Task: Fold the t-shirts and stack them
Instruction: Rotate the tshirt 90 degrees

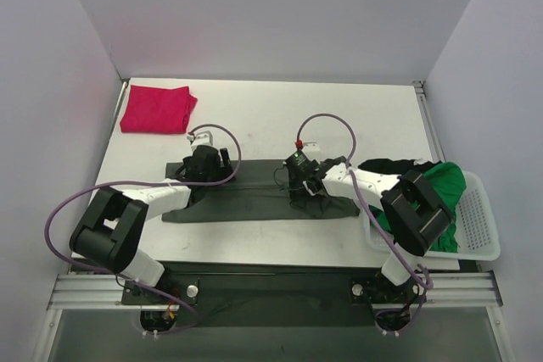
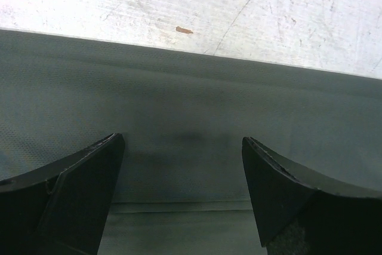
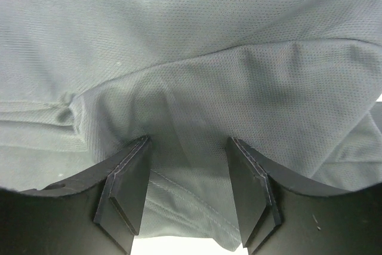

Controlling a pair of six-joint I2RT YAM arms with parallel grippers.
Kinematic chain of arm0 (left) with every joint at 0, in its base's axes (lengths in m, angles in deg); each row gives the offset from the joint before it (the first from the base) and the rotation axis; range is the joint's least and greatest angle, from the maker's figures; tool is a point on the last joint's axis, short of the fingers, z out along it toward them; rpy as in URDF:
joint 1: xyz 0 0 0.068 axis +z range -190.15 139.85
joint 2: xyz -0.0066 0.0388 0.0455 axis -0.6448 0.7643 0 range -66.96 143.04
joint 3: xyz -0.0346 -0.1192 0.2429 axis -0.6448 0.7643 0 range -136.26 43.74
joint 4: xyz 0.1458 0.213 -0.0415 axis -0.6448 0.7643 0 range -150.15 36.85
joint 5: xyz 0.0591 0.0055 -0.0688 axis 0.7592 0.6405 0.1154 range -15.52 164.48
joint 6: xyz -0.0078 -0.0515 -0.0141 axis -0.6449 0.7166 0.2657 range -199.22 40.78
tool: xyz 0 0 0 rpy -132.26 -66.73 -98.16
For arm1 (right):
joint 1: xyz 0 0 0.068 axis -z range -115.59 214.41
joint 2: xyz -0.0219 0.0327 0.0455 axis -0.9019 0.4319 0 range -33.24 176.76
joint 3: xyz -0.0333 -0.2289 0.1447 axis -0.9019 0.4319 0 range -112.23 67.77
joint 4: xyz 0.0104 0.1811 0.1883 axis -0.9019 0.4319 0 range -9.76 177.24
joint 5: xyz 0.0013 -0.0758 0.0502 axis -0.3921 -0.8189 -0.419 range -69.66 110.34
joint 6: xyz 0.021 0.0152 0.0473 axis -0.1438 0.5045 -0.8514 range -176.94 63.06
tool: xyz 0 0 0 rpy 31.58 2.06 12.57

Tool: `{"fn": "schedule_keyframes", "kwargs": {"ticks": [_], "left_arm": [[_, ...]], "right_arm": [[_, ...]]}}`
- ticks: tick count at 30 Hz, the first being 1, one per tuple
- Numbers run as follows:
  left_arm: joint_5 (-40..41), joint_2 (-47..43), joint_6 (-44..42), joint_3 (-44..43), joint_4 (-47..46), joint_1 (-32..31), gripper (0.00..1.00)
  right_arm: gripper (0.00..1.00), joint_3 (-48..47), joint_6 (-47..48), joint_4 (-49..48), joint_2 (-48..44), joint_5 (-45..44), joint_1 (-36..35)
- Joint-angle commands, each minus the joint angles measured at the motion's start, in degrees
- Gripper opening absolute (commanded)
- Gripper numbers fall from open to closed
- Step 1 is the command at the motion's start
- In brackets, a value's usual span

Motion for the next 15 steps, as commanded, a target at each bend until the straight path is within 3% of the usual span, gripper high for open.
{"fn": "schedule_keyframes", "kwargs": {"ticks": [1,15], "left_arm": [[1.5,0.27,-0.39,0.03,-3.64,-0.02,0.91],[0.54,-7.1,3.74,7.23,-2.93,-0.46,0.92]], "right_arm": [[0.53,0.23,-1.51,1.41,1.22,-0.77,-0.19],[0.53,-7.32,2.26,4.04,7.29,5.12,8.95]]}}
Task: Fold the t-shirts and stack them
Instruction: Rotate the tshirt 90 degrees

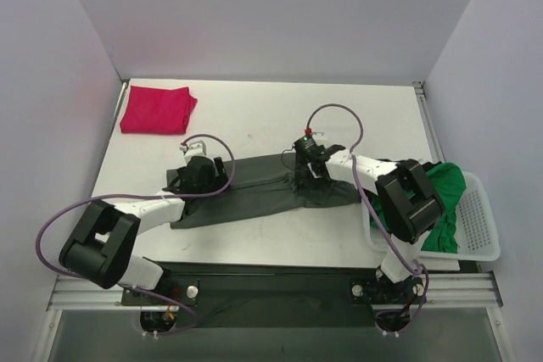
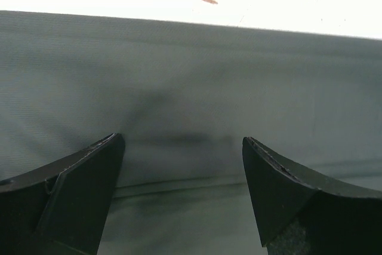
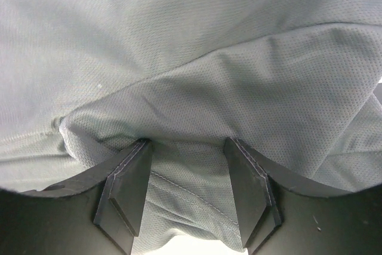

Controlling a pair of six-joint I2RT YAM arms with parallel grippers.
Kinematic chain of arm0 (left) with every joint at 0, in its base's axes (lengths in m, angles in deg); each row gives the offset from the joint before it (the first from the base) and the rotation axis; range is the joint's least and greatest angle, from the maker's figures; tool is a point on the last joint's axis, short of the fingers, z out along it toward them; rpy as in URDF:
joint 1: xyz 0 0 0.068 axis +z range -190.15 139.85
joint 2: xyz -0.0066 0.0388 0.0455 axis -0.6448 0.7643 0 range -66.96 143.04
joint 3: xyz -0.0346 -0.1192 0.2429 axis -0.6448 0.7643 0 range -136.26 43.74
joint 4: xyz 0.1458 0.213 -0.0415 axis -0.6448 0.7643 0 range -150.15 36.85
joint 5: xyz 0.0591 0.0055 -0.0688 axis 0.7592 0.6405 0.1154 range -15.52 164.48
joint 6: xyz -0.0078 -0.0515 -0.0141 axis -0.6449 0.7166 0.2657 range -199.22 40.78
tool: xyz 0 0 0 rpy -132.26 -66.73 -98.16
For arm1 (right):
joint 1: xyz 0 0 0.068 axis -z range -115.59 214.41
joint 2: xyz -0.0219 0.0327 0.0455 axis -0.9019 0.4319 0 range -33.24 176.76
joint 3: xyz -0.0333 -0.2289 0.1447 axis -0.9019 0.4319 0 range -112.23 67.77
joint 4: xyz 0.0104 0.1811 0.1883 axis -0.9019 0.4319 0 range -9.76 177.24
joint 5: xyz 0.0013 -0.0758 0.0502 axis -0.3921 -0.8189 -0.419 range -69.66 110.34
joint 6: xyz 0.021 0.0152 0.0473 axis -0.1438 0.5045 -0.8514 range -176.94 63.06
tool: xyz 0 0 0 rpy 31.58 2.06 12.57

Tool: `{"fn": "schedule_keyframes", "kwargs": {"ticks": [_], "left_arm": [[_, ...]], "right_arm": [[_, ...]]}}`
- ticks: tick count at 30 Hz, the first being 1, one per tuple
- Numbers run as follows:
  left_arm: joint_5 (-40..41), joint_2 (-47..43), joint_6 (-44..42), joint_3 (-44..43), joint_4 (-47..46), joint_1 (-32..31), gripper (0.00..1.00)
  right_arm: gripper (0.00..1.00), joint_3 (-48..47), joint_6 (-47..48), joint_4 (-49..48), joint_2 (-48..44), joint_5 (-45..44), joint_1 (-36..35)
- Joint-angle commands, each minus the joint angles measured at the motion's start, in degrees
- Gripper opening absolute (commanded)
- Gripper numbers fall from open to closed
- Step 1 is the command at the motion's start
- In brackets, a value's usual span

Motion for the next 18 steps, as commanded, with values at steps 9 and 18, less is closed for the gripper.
{"fn": "schedule_keyframes", "kwargs": {"ticks": [9,18], "left_arm": [[-1.99,-11.6,1.89,3.97,-0.22,-1.36,0.92],[0.82,-10.48,-0.22,0.47,-0.3,-0.83,0.94]], "right_arm": [[0.54,-17.18,9.07,8.55,11.81,0.27,6.81],[0.54,-18.26,12.6,10.05,7.09,-1.93,7.16]]}}
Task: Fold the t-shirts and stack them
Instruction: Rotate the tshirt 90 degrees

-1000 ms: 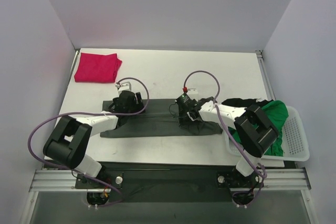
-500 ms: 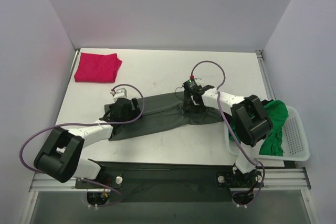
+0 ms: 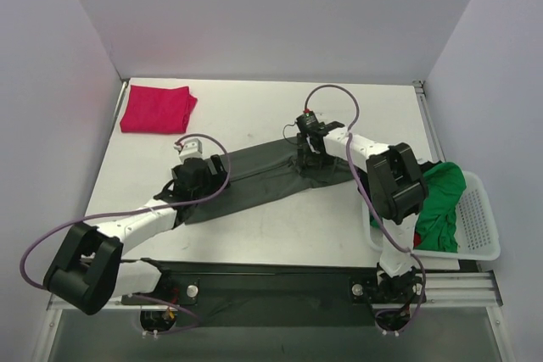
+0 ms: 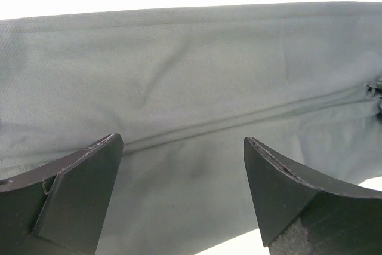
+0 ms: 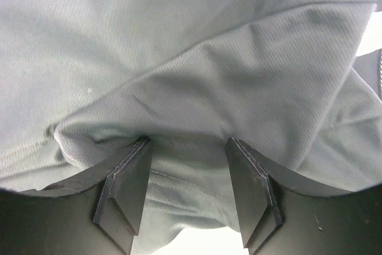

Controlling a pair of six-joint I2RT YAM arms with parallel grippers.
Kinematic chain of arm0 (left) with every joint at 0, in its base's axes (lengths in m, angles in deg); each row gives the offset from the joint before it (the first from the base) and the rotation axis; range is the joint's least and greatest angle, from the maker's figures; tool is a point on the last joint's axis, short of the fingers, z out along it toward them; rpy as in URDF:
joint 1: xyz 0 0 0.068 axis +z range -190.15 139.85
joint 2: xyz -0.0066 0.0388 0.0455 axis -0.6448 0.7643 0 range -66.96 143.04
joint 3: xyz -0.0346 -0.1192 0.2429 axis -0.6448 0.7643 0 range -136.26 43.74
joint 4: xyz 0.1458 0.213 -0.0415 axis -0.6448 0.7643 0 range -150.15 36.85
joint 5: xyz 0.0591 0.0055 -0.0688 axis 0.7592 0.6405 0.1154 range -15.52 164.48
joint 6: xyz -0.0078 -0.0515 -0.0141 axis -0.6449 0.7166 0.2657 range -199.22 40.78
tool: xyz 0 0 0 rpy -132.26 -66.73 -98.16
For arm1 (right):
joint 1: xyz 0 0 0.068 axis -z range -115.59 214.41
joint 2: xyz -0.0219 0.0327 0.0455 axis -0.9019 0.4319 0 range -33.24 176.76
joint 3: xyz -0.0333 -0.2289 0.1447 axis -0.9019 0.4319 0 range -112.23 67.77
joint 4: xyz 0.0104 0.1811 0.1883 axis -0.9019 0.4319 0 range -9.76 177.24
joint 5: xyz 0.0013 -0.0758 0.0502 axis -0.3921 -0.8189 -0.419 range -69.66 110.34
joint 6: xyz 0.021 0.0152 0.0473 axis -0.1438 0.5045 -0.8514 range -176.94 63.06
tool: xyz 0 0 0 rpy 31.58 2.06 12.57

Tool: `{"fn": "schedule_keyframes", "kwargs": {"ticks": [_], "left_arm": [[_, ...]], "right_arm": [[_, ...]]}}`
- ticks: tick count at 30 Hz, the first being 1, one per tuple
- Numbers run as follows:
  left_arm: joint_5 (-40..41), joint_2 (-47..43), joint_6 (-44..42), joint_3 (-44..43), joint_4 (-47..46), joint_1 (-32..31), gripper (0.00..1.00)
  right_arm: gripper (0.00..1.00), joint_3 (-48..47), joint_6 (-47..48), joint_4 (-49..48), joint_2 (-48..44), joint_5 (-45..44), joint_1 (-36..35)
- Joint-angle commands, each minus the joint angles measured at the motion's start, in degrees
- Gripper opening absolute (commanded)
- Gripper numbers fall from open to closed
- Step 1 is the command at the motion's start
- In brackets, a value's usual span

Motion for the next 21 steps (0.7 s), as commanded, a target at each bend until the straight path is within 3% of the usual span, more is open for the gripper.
{"fn": "schedule_keyframes", "kwargs": {"ticks": [1,10,21], "left_arm": [[1.48,3.25,-1.25,-4.22,-1.16,0.5,0.94],[2.36,12.4,-2.48,-7.74,-3.53,2.61,0.95],[1.75,12.5,-1.17,-2.82,-5.91,2.61,0.95]], "right_arm": [[0.54,0.43,2.0,3.73,-6.19,-2.22,-0.05],[0.54,7.64,-0.72,3.73,-16.04,-0.9,-1.19],[0.54,8.52,-3.27,2.94,-9.37,0.95,0.39]]}}
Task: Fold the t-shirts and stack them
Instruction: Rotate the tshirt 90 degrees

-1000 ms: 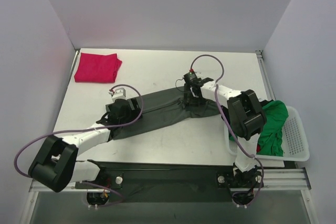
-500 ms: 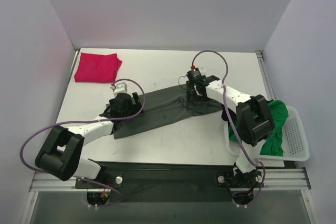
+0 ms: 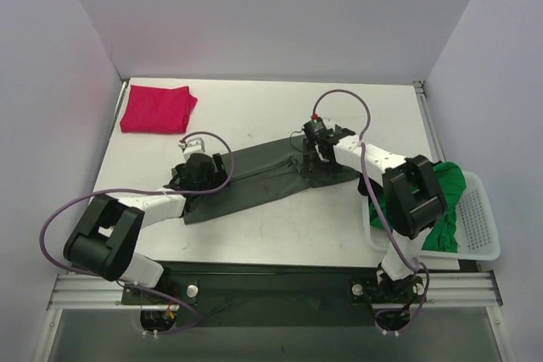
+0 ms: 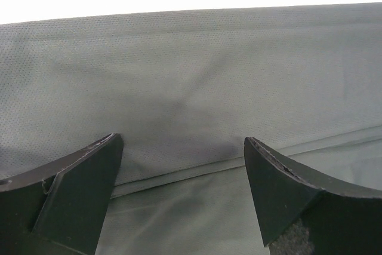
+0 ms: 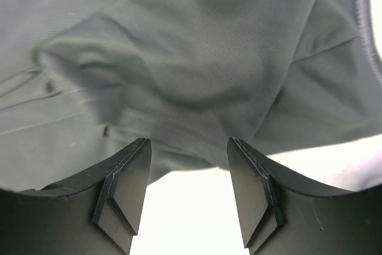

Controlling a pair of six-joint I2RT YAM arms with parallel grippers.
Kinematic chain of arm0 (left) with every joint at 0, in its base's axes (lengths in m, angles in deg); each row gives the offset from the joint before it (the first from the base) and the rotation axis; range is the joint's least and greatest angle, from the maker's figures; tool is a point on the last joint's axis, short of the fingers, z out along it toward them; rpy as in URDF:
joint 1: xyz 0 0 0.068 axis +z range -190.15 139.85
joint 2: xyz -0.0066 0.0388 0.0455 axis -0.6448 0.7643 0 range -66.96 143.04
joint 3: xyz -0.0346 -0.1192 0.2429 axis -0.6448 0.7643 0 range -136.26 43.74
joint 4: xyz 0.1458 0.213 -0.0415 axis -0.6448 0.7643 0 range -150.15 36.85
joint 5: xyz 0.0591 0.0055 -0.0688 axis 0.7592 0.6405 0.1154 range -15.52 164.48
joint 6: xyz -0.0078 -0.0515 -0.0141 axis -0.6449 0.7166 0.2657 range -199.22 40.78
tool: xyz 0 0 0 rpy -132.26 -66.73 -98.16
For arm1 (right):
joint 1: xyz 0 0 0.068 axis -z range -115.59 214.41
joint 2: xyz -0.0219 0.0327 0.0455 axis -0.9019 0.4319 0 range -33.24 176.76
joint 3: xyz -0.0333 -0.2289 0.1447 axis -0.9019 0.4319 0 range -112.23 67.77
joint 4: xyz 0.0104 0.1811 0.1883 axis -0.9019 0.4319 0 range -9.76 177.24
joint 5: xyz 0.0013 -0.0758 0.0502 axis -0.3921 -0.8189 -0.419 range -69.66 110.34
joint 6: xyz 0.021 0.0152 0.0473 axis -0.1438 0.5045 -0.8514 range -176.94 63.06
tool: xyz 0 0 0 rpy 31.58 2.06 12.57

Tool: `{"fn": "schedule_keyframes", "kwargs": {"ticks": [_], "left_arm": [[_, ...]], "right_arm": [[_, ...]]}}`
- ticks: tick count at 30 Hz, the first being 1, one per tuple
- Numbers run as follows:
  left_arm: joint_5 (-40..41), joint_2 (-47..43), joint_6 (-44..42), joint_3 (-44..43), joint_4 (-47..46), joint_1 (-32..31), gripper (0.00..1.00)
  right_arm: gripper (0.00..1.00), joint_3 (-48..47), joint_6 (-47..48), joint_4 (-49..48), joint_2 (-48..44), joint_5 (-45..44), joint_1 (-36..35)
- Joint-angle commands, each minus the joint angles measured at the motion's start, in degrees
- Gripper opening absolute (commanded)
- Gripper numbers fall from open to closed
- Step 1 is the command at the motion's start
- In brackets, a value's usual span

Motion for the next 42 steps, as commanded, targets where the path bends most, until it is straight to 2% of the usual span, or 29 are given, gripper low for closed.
{"fn": "schedule_keyframes", "kwargs": {"ticks": [1,14,23,31,42], "left_arm": [[0.22,-0.6,1.02,1.4,-2.69,0.21,0.95],[-2.07,-8.77,5.07,8.96,-0.84,-4.44,0.95],[-8.74,-10.97,5.86,12.91,-1.37,-7.7,0.94],[-8.22,-13.16,9.37,15.72,-1.46,-14.19,0.94],[-4.71,-20.2,18.06,18.89,-2.6,-25.89,0.94]], "right_arm": [[0.54,-0.59,-1.09,1.21,2.37,0.71,1.22],[0.54,-7.44,1.55,1.74,12.74,5.19,7.9],[0.54,-21.58,7.52,7.88,22.13,1.77,9.92],[0.55,-32.84,8.84,12.46,28.39,0.01,10.45],[0.55,-37.59,9.81,14.31,30.85,-0.61,11.77]]}}
